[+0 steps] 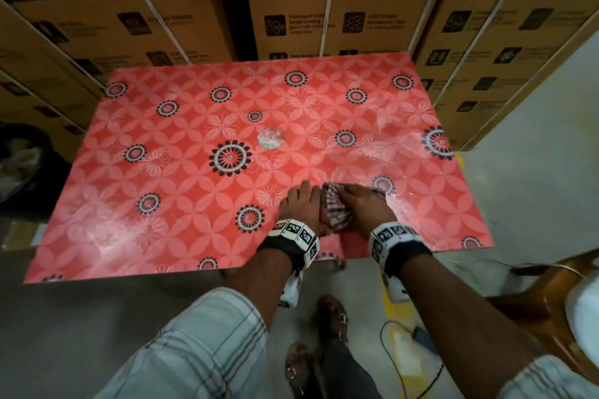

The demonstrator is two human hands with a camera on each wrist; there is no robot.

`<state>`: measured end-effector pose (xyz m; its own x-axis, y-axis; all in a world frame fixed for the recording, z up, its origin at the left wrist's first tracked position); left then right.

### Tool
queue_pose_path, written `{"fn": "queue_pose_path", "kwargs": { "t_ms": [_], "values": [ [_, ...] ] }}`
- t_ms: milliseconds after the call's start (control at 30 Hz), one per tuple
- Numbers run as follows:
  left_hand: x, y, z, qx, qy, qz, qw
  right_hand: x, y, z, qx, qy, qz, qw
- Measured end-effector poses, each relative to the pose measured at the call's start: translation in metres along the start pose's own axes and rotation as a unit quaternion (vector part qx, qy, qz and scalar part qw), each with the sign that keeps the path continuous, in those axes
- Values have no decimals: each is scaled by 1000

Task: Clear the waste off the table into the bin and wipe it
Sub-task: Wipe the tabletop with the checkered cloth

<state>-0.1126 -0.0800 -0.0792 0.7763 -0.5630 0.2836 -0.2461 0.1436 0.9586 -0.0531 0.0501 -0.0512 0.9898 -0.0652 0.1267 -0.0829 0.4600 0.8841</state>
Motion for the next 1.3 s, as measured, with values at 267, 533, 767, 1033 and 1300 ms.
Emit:
{"fn": "queue_pose_path", "kwargs": {
  "t_ms": [267, 533, 767, 1033, 1300],
  "values": [
    [7, 7, 1, -16, 4, 19, 1000, 71, -20, 14, -5, -10, 1, 1000],
    [48, -4, -31, -4, 34, 49, 998, 59, -11, 9, 28, -6, 29, 999],
    [72, -7, -44, -2, 59, 32, 998, 109, -18, 16, 25, 2, 38, 999],
    [68, -7, -47, 11, 69, 36, 997, 127, -8, -29, 10, -19, 39, 999],
    [64, -7, -52, 64, 98, 62, 991, 124, -9, -13, 26, 20, 47, 998]
  ]
}}
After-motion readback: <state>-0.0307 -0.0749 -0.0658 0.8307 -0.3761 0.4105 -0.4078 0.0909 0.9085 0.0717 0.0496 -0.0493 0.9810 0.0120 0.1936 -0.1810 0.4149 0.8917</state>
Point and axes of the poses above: each hand's wrist, its own x-axis away from the middle knuckle, its own y-axis out of the back of the hand, z = x × y, the point moved 4 cm from there along -x, towards the middle knuckle, and after that the axes turned 8 degrees about -x, right-handed, at the moved point
